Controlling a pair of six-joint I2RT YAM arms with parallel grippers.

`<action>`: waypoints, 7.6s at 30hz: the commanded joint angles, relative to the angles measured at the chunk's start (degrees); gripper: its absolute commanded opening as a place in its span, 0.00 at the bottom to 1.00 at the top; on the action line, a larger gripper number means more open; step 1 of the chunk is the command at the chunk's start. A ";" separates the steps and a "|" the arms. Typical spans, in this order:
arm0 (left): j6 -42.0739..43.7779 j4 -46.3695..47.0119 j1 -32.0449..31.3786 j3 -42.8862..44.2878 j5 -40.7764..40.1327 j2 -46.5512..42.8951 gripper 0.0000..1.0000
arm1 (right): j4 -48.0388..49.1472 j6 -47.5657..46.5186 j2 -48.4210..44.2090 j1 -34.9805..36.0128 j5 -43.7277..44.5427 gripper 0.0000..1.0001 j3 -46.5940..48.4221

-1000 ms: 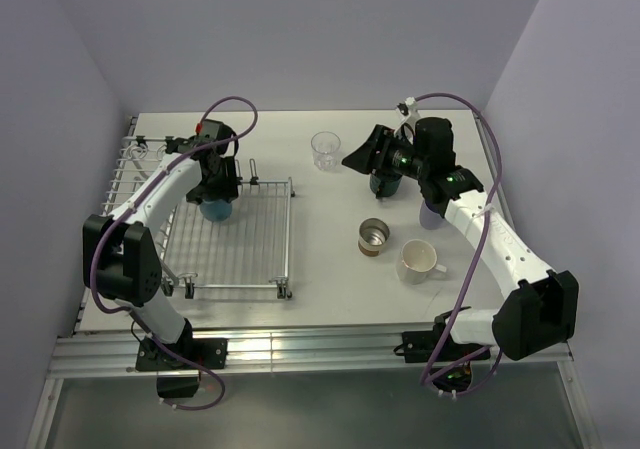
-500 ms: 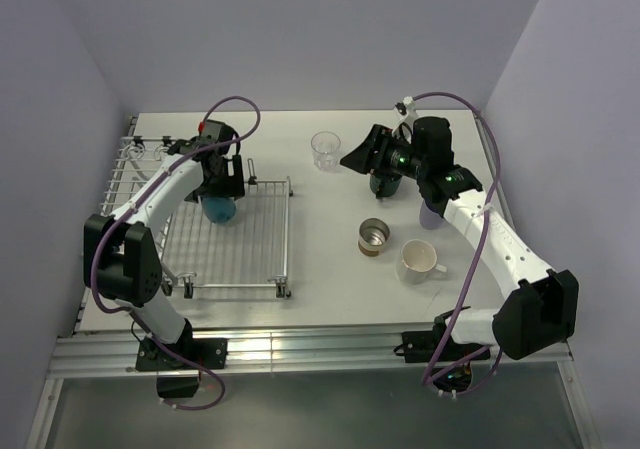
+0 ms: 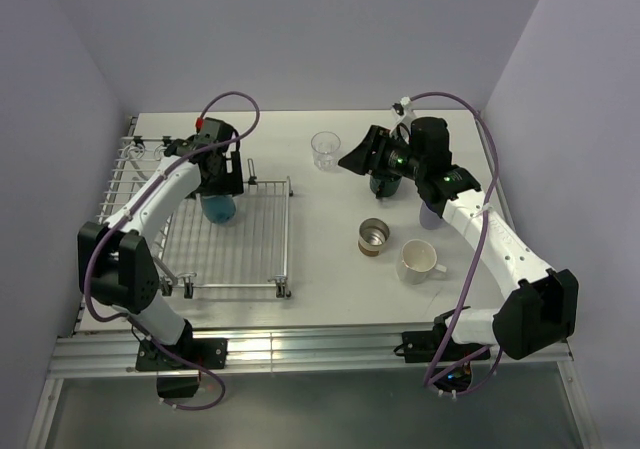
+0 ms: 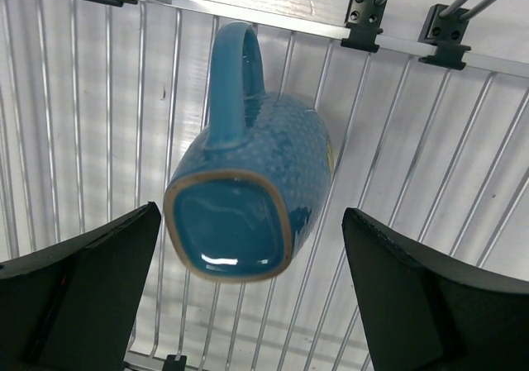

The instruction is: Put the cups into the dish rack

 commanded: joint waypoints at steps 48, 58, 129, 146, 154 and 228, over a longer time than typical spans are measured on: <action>-3.45 6.88 -19.42 1.53 2.88 -14.13 0.97 | -21.54 -3.64 1.01 17.62 42.47 0.56 -10.13; -3.80 7.32 -19.50 0.48 2.44 -13.87 0.97 | -18.55 -3.02 4.00 19.47 41.59 0.54 -12.06; -11.54 42.30 -18.63 -4.45 45.42 -24.86 0.84 | 74.40 58.58 4.18 5.32 -27.14 0.00 -7.49; -9.69 41.51 -17.48 -5.32 43.75 -24.32 0.89 | 93.32 73.33 8.31 4.97 -28.46 0.00 -9.51; -9.78 42.65 -16.25 -6.47 45.24 -23.71 0.91 | 98.52 76.78 8.93 4.97 -28.55 0.00 -9.86; -5.13 26.53 -8.08 -0.24 41.76 -25.82 0.00 | 1.07 10.62 -11.46 -0.48 1.22 0.48 -1.16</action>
